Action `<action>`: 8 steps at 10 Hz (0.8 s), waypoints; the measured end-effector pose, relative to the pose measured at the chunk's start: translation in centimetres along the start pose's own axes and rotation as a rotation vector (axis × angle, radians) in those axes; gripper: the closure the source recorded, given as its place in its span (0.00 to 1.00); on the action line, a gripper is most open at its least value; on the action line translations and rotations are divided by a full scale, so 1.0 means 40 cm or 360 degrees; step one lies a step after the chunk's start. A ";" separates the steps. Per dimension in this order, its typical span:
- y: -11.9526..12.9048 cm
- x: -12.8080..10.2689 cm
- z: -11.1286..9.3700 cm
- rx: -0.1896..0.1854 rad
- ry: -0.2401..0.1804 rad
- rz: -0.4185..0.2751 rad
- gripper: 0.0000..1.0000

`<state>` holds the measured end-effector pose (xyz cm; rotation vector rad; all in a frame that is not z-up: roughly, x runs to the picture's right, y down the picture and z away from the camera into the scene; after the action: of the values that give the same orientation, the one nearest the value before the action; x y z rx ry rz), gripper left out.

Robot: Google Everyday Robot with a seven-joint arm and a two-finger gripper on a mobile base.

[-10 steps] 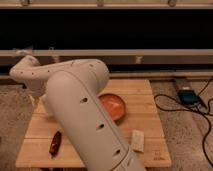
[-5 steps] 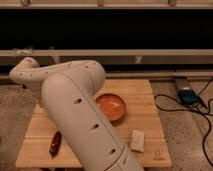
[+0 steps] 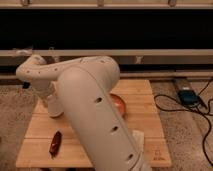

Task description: Place the ceramic cup over the eraser

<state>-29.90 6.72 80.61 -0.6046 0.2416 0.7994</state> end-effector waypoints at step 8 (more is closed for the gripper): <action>-0.182 0.390 -0.364 -0.0144 -0.0363 0.0081 1.00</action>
<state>-13.67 3.49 65.30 -0.5885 0.0118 0.9246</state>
